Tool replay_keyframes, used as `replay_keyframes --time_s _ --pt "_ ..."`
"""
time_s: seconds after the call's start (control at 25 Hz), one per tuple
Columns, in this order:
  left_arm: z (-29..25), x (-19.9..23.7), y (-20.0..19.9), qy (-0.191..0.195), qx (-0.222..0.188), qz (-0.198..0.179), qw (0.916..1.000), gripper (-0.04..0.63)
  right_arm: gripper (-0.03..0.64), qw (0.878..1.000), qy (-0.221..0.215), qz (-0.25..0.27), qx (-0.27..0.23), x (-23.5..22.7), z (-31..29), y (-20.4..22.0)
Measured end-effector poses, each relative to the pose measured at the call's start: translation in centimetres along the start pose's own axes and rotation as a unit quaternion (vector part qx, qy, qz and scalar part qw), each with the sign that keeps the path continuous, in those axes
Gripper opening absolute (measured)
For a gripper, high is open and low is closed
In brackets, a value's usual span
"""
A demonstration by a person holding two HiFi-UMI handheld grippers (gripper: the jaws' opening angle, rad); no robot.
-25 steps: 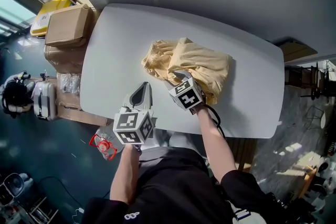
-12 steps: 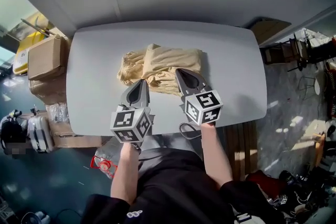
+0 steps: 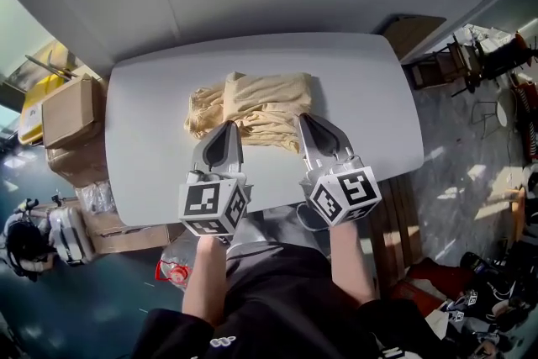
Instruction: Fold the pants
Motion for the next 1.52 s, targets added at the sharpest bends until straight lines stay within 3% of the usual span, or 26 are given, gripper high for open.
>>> replay_keyframes --time_s 0.24,0.52,1.52 --pt "1.9 -1.7 -1.3 0.006 -0.029 -0.026 0.9992 0.000 0.003 0.999 0.013 0.017 -0.046 2.4 2.9 -1.5" --pt "3.1 -3.5 -1.9 -0.006 -0.048 -0.057 0.9972 0.000 0.003 0.997 0.015 0.013 -0.075 1.6 3.8 -1.3" --pt "2.1 -6.1 -3.3 -0.031 -0.074 -0.064 0.9947 0.000 0.003 0.995 -0.002 0.038 -0.096 -1.6 4.7 -3.1"
Point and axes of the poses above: the fingertips, and each gripper's own axes: z backward along the fingers, x to its left, y out of its underside, the point moved 5 cm from there along z, backward along the fingers, and after that the axes turned 9 degrees about x, right-handed, at the moved point
